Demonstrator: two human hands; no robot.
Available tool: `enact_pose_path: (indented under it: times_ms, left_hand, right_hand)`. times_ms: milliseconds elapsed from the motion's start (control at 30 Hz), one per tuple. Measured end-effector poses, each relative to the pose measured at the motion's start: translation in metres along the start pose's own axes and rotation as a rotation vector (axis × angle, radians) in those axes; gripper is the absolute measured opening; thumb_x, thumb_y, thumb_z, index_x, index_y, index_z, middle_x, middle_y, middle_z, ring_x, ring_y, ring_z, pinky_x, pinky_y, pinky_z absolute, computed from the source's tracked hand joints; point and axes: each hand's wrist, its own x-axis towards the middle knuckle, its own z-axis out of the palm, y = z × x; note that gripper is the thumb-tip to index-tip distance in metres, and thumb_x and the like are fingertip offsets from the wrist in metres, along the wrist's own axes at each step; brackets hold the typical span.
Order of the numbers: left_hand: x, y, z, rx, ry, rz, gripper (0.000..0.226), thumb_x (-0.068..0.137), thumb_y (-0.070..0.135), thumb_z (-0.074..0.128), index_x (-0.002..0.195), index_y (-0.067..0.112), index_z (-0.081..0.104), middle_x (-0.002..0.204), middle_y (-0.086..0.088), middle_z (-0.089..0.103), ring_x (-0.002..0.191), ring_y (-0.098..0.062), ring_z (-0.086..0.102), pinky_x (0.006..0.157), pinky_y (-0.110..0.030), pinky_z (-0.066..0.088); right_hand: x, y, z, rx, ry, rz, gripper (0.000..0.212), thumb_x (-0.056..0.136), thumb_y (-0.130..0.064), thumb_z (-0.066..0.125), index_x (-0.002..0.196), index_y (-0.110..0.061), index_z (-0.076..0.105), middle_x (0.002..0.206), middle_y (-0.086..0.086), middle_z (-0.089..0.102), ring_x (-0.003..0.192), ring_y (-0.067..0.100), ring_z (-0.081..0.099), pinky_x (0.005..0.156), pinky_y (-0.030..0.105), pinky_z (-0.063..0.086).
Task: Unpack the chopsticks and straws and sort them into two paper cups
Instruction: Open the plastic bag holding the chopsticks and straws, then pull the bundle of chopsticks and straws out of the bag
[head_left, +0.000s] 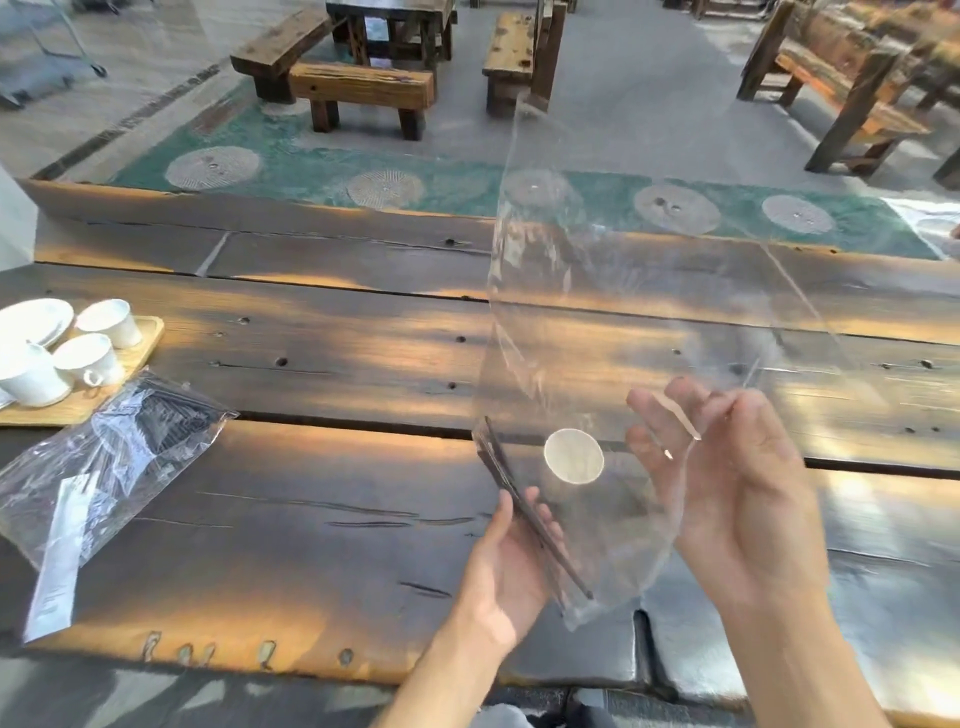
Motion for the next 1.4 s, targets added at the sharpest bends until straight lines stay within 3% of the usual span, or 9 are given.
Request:
enact_pose_path:
  times_ms: [100, 233, 500, 667, 833, 1033, 1167, 1267, 1400]
  left_hand:
    - [-0.003, 0.016, -0.005, 0.068, -0.032, 0.134, 0.05, 0.052, 0.016, 0.098, 0.095, 0.014, 0.073, 0.081, -0.006, 0.069, 0.067, -0.021, 0.068, 0.071, -0.035, 0.058]
    - [-0.011, 0.044, -0.011, 0.244, 0.082, 0.277, 0.023, 0.075, 0.005, 0.074, 0.093, 0.014, 0.062, 0.084, -0.009, 0.074, 0.064, -0.02, 0.07, 0.061, -0.033, 0.06]
    - [-0.032, 0.076, -0.015, 0.51, 0.097, 0.487, 0.028, 0.077, 0.001, 0.067, 0.101, 0.01, 0.057, 0.081, -0.012, 0.073, 0.063, -0.023, 0.07, 0.061, -0.03, 0.06]
    - [-0.036, 0.085, -0.015, 0.544, 0.098, 0.542, 0.028, 0.077, 0.002, 0.068, 0.102, 0.011, 0.057, 0.083, -0.014, 0.073, 0.064, -0.024, 0.07, 0.061, -0.029, 0.059]
    - [-0.04, 0.092, -0.017, 0.581, 0.113, 0.571, 0.03, 0.077, 0.002, 0.068, 0.103, 0.01, 0.057, 0.082, -0.012, 0.073, 0.065, -0.025, 0.07, 0.061, -0.03, 0.059]
    - [-0.04, 0.095, -0.02, 0.6, 0.133, 0.59, 0.031, 0.075, 0.004, 0.071, 0.103, 0.01, 0.059, 0.081, -0.011, 0.073, 0.065, -0.026, 0.07, 0.066, -0.033, 0.059]
    - [-0.043, 0.099, -0.022, 0.626, 0.159, 0.589, 0.043, 0.062, 0.016, 0.08, 0.1, 0.012, 0.06, 0.08, -0.011, 0.073, 0.066, -0.026, 0.069, 0.073, -0.04, 0.054]
    - [-0.043, 0.102, -0.024, 0.662, 0.178, 0.592, 0.037, 0.069, 0.012, 0.078, 0.101, 0.01, 0.06, 0.081, -0.013, 0.073, 0.067, -0.027, 0.069, 0.075, -0.043, 0.053]
    - [-0.042, 0.108, -0.027, 0.779, 0.226, 0.611, 0.026, 0.086, 0.0, 0.069, 0.109, 0.006, 0.058, 0.087, -0.017, 0.074, 0.072, -0.029, 0.071, 0.08, -0.045, 0.053]
  right_hand:
    - [-0.005, -0.005, -0.018, -0.138, 0.118, -0.037, 0.029, 0.094, -0.018, 0.046, 0.077, -0.017, 0.069, 0.097, 0.007, 0.072, 0.098, 0.036, 0.068, 0.087, 0.042, 0.053]
    - [-0.009, -0.015, -0.036, -0.256, 0.198, -0.077, 0.025, 0.089, -0.005, 0.049, 0.087, -0.017, 0.071, 0.09, 0.008, 0.071, 0.076, 0.029, 0.068, 0.071, 0.035, 0.052]
    - [0.001, -0.052, -0.051, -0.69, 0.247, -0.223, 0.047, 0.09, 0.009, 0.057, 0.124, -0.024, 0.06, 0.095, 0.01, 0.071, 0.066, 0.027, 0.067, 0.073, 0.032, 0.055]
    - [0.006, -0.065, -0.037, -1.087, 0.099, -0.123, 0.03, 0.092, -0.009, 0.064, 0.114, -0.027, 0.071, 0.099, 0.001, 0.072, 0.082, 0.023, 0.071, 0.082, 0.04, 0.053]
    - [0.02, -0.056, -0.038, -1.086, 0.111, 0.013, 0.024, 0.09, -0.018, 0.068, 0.11, -0.031, 0.071, 0.08, -0.01, 0.064, 0.078, 0.013, 0.058, 0.074, 0.023, 0.048]
    - [0.028, -0.044, -0.039, -1.13, 0.111, 0.101, 0.015, 0.091, -0.011, 0.068, 0.1, -0.022, 0.074, 0.08, 0.003, 0.056, 0.068, 0.008, 0.051, 0.06, 0.01, 0.039]
    - [0.027, -0.041, -0.04, -1.176, 0.09, 0.11, 0.014, 0.091, -0.008, 0.067, 0.086, -0.018, 0.076, 0.082, 0.004, 0.063, 0.077, 0.013, 0.056, 0.066, 0.016, 0.04]
    - [0.026, -0.038, -0.041, -1.223, 0.1, 0.12, 0.012, 0.09, -0.011, 0.07, 0.082, -0.019, 0.075, 0.109, -0.001, 0.062, 0.098, 0.002, 0.06, 0.079, 0.014, 0.042]
    - [0.026, -0.027, -0.052, -1.749, 0.08, -0.105, 0.012, 0.081, -0.013, 0.078, 0.08, -0.025, 0.078, 0.15, 0.011, 0.038, 0.139, 0.037, 0.028, 0.109, 0.049, 0.027]
